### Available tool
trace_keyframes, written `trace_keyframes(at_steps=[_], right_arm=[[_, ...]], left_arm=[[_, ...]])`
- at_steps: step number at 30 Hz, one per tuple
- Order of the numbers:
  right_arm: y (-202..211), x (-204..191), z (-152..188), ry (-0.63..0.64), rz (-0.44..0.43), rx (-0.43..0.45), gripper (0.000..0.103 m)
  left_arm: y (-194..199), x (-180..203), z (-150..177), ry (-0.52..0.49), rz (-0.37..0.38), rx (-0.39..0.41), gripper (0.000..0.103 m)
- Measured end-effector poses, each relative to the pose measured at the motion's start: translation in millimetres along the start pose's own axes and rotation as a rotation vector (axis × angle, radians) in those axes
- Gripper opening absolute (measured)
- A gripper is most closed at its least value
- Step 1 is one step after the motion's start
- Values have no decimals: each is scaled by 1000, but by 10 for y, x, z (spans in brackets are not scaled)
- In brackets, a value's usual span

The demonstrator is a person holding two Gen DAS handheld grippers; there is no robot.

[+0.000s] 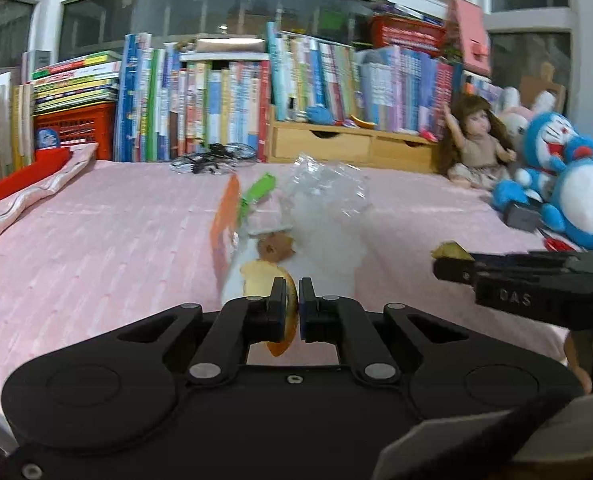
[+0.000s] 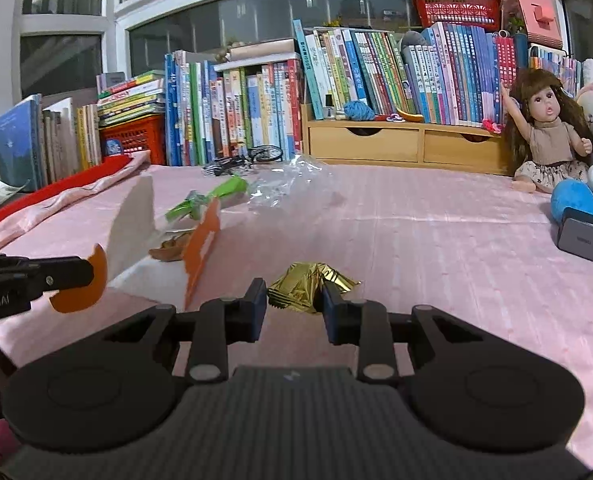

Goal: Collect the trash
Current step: 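Grasp the gold foil wrapper with the right tool while the left tool grasps a bread crust, then carry both held items down toward the black bin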

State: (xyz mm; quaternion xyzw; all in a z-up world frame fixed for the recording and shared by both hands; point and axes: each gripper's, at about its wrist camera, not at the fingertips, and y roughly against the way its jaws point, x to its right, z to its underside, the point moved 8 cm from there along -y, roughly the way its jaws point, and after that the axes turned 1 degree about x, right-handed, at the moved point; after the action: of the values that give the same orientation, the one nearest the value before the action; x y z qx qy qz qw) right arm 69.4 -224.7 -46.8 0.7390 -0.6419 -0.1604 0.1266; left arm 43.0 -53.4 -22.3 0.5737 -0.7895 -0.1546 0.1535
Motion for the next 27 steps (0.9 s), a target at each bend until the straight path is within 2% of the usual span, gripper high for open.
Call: trace_keyframes(at_steps=[1, 2, 3, 4, 7, 10, 13, 15, 16, 18, 19, 27], right_arm=[[25, -16, 18, 4, -1, 1, 35], [51, -29, 35, 5, 0, 3, 35], [70, -37, 50, 6, 1, 4, 35], [84, -42, 66, 4, 2, 4, 35], [112, -32, 102, -9, 6, 2, 35], [135, 3, 136, -29, 12, -1, 36], [168, 32, 168, -35, 16, -3, 36], [185, 44, 183, -40, 16, -4, 36], [198, 45, 191, -43, 15, -4, 36], [228, 41, 209, -49, 11, -4, 35], [245, 37, 216, -50, 10, -2, 35], [402, -36, 227, -55, -24, 16, 35]], left_arm=[[15, 15, 26, -9, -5, 3, 15], [23, 24, 66, -21, -29, 6, 28], [21, 24, 101, -34, -60, 5, 36], [13, 25, 130, -40, -83, 6, 50], [-2, 43, 219, -32, -109, 11, 56], [-66, 71, 295, 20, -69, -30, 62], [-103, 122, 302, 23, -33, -14, 73], [-165, 149, 299, -8, -54, -15, 73], [-212, 161, 307, -22, -56, -28, 69], [-305, 183, 347, -24, -51, -70, 56], [-305, 191, 337, -31, -61, -48, 40], [-189, 206, 320, -17, -60, -64, 36]])
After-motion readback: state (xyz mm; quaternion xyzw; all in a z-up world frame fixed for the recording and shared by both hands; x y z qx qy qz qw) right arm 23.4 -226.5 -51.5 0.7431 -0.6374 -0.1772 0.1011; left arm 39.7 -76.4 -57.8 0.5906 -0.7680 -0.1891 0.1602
